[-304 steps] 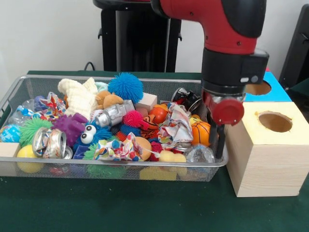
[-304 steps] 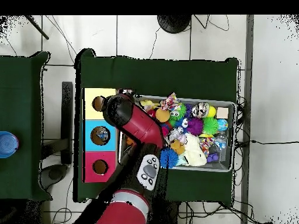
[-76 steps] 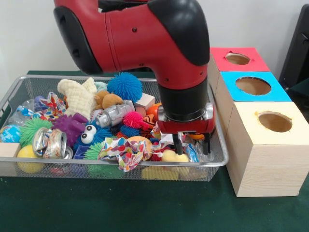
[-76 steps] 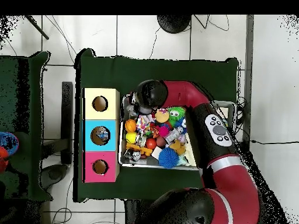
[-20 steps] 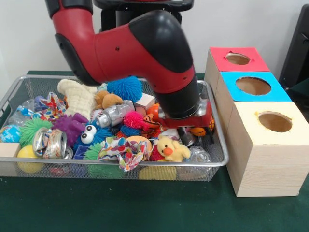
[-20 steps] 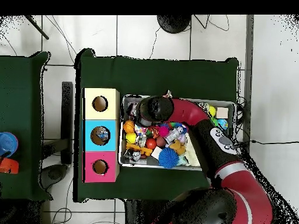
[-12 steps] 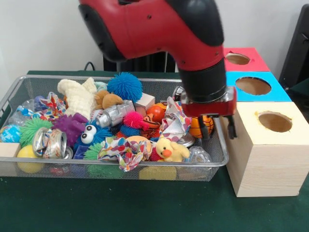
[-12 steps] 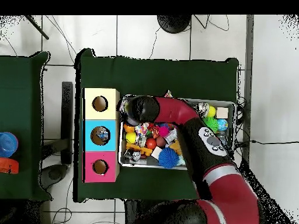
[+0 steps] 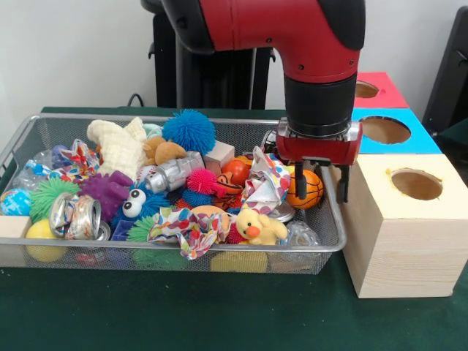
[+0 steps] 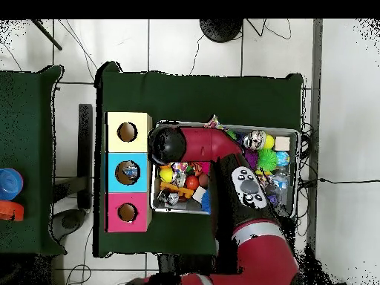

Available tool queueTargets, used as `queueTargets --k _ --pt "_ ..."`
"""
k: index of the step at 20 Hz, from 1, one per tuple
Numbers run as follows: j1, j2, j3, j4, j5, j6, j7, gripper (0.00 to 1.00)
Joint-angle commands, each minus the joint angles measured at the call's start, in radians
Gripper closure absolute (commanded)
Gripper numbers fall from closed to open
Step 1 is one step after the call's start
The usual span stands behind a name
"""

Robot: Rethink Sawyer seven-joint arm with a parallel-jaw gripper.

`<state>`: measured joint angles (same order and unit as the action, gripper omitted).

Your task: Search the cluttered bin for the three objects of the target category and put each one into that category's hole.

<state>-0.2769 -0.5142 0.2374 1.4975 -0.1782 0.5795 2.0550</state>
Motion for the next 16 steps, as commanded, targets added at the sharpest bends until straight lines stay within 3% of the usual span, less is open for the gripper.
queueTargets --k 1,13,16 --pt "0.082 -0.015 -0.207 -0.059 0.008 0.074 0.27 0.0" --pt "0.21 0.113 -0.365 -0.051 0.072 -0.101 0.368 0.0" --pt "0.21 0.135 -0.361 -0.042 0.104 -0.132 0.36 0.0"
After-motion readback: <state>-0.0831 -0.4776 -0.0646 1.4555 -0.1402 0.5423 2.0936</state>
